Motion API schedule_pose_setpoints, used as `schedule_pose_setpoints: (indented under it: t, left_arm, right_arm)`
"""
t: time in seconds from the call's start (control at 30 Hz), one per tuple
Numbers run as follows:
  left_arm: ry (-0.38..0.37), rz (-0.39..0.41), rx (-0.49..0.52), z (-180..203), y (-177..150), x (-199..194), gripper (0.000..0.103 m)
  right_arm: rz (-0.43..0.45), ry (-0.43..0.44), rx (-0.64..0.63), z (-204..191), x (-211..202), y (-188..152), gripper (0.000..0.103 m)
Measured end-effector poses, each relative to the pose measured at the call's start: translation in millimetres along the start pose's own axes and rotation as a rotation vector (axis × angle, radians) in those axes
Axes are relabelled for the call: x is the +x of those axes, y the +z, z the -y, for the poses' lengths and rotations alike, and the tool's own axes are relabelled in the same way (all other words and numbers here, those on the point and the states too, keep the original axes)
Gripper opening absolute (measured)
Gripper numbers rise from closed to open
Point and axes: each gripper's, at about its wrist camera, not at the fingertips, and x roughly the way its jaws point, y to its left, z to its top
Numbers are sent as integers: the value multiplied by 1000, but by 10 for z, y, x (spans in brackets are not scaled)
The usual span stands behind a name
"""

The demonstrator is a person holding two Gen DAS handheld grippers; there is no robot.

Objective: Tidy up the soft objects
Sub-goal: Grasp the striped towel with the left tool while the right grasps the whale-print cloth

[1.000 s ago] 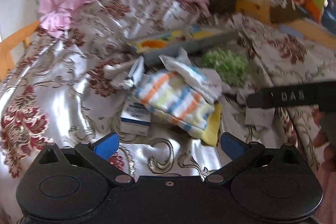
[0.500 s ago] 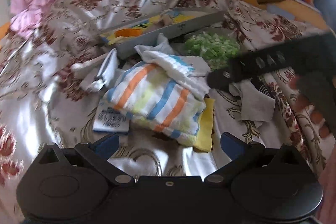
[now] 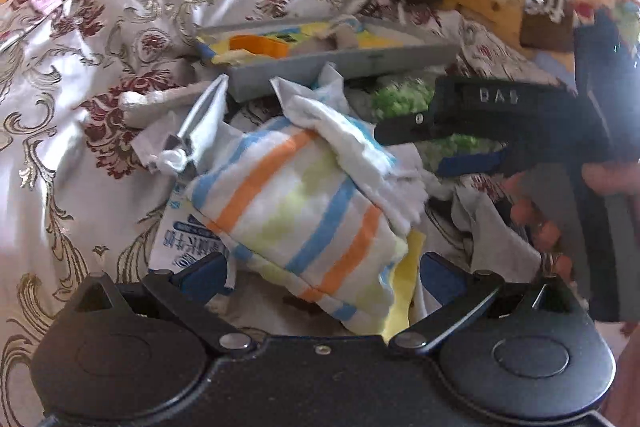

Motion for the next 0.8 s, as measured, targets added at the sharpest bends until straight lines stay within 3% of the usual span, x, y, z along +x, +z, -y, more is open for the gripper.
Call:
schedule_pose_setpoints:
  t: [0.2,0.37,0.6,0.7,0.8]
  left_arm:
    - [-31,17,-64,-71,52,62,100]
    - [-36,59,-38,-13,49,46,96]
    - [-41,160,124,215,-8,-67,92]
    - [-36,158,201,314,-46,-17,92]
    - [10,135,209,323,-53,52,92]
  right_arm:
    - [-21,65,54,21,180,63,103]
    - [-31,78,39,-20,267,66,103]
    - [-57,60,17,-104,339,15,103]
    - [-63,76,30,-98,330,8,103]
    - [-62,84,37,-92,312,13,103]
